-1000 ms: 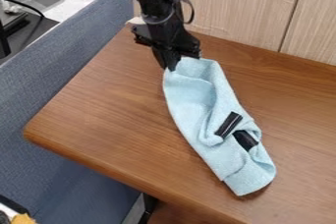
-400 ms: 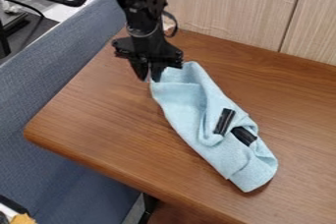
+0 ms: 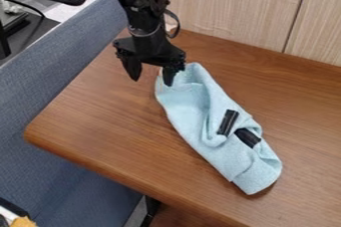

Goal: Unfold the cloth from right to top left

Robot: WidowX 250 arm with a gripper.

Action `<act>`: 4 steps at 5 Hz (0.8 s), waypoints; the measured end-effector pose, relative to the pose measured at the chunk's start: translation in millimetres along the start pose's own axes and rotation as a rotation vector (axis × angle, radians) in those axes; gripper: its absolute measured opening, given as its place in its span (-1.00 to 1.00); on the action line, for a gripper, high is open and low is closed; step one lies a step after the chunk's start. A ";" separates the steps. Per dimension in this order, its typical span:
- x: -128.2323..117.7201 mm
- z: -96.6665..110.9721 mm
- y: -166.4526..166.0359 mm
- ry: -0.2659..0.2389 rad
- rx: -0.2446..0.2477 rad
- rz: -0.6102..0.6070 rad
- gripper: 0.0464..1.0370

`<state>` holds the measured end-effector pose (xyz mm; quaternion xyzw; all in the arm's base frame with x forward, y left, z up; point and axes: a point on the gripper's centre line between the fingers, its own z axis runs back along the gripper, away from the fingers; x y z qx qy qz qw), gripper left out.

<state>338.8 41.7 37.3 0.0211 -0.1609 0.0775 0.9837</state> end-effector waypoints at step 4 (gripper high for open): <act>21.0 59.3 -2.6 -0.082 0.002 -0.033 0.92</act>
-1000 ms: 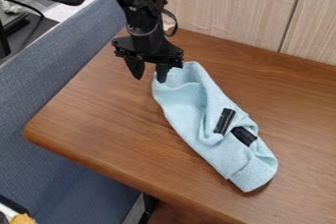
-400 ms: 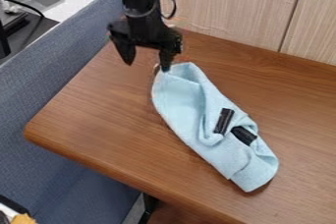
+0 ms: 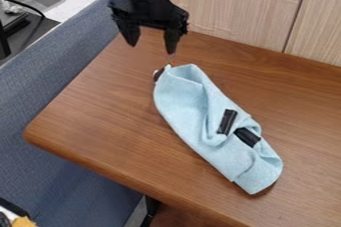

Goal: Unfold the cloth from right to top left

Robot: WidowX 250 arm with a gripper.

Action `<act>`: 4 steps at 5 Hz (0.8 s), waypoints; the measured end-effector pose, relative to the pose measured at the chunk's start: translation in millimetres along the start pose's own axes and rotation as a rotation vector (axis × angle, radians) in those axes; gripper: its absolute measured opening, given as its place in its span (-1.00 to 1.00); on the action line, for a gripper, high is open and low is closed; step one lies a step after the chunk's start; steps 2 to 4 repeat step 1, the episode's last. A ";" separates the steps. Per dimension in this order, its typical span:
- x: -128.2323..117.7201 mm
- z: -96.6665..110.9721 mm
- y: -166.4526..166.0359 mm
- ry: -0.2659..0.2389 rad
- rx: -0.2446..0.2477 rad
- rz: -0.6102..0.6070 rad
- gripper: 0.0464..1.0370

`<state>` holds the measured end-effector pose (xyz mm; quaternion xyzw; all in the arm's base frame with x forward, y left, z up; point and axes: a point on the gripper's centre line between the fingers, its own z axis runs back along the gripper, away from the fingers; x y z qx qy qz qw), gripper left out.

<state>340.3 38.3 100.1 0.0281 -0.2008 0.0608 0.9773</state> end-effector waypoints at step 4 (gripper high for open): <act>-0.5 0.0 0.0 0.003 0.000 0.000 0.92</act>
